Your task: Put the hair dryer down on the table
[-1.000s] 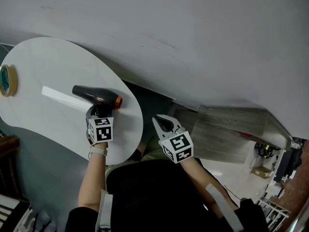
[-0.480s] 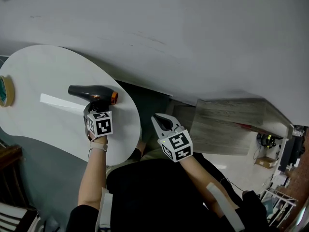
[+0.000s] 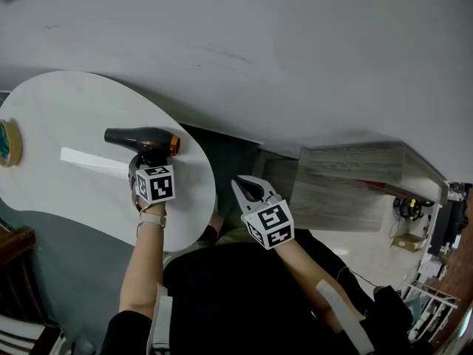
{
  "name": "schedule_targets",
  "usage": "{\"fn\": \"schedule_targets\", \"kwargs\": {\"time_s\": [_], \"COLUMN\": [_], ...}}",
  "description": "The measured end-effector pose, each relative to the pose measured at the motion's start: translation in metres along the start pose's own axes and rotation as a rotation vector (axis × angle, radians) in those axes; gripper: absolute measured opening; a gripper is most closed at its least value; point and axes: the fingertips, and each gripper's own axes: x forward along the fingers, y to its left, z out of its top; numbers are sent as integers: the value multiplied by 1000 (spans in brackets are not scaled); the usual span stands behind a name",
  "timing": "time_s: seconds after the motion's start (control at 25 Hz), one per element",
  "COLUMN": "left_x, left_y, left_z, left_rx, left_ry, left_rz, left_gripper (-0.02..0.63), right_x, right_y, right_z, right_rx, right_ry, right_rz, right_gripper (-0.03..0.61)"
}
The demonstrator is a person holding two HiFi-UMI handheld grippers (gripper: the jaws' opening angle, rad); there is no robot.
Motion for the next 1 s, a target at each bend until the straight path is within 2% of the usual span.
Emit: {"fn": "schedule_targets", "kwargs": {"time_s": [0.08, 0.16, 0.24, 0.6, 0.8, 1.0], "left_x": [-1, -2, -6, -33, -62, -99], "left_y": [-1, -2, -2, 9, 24, 56], "left_z": [0, 0, 0, -5, -6, -11], "left_rx": [-2, -7, -14, -62, -124, -193], "left_ry": [-1, -6, -14, -36, -95, -165], "left_rz": [-9, -21, -33, -92, -143, -142], "left_gripper": [278, 338, 351, 351, 347, 319], "right_x": [-2, -5, -6, -1, 7, 17], "right_y": [1, 1, 3, 26, 52, 85], "right_z": [-1, -2, -1, 6, 19, 33], "right_rx": [-3, -7, -12, -47, -77, -109], "right_ry": [0, 3, 1, -1, -10, -19], "right_rz": [-3, -5, -5, 25, 62, 106], "right_gripper": [26, 26, 26, 26, 26, 26]}}
